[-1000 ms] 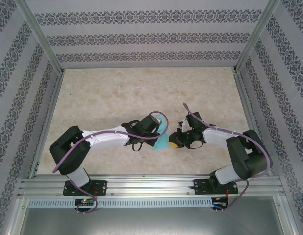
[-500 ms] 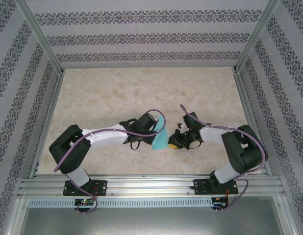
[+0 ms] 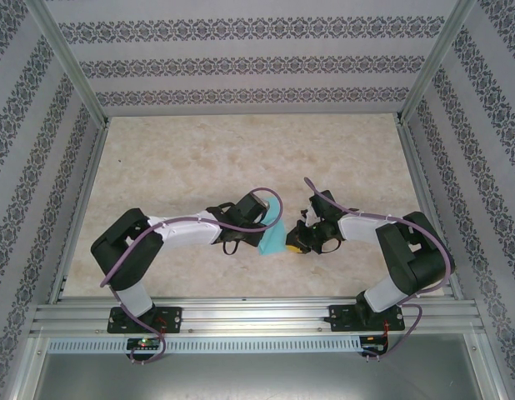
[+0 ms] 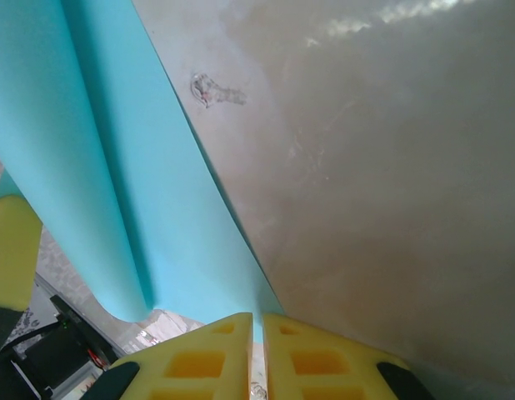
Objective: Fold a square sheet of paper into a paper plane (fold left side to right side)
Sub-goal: Fold the triangle a second time at the center of the table.
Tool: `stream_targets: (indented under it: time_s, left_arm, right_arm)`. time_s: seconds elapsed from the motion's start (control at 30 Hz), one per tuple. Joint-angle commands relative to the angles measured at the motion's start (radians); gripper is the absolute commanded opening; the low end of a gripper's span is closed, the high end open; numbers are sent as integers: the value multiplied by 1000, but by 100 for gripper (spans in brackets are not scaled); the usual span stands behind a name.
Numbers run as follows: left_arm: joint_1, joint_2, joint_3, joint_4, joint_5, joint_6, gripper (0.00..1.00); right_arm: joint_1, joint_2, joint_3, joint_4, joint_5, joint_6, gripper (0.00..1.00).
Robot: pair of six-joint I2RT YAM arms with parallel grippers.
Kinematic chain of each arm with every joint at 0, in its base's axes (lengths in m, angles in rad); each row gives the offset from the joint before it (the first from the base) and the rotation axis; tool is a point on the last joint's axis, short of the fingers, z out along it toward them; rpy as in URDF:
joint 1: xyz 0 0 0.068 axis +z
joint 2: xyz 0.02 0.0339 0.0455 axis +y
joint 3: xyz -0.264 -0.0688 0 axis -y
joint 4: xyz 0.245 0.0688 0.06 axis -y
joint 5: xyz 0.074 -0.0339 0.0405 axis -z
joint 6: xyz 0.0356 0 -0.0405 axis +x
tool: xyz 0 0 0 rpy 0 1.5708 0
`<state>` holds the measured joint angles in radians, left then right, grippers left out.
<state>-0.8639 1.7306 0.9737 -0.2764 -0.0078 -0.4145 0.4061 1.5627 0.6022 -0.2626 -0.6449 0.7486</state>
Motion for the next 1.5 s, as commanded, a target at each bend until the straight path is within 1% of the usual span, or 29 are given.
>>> stream_targets:
  time_s: [0.0, 1.07, 1.47]
  left_arm:
    - [19, 21, 35, 37, 6, 33, 0]
    - [23, 101, 71, 53, 12, 35, 0]
    - [23, 84, 56, 34, -15, 35, 0]
  right_arm:
    - [14, 21, 10, -23, 51, -22, 13]
    - [17, 36, 22, -44, 50, -35, 14]
    - [17, 37, 24, -49, 54, -37, 15]
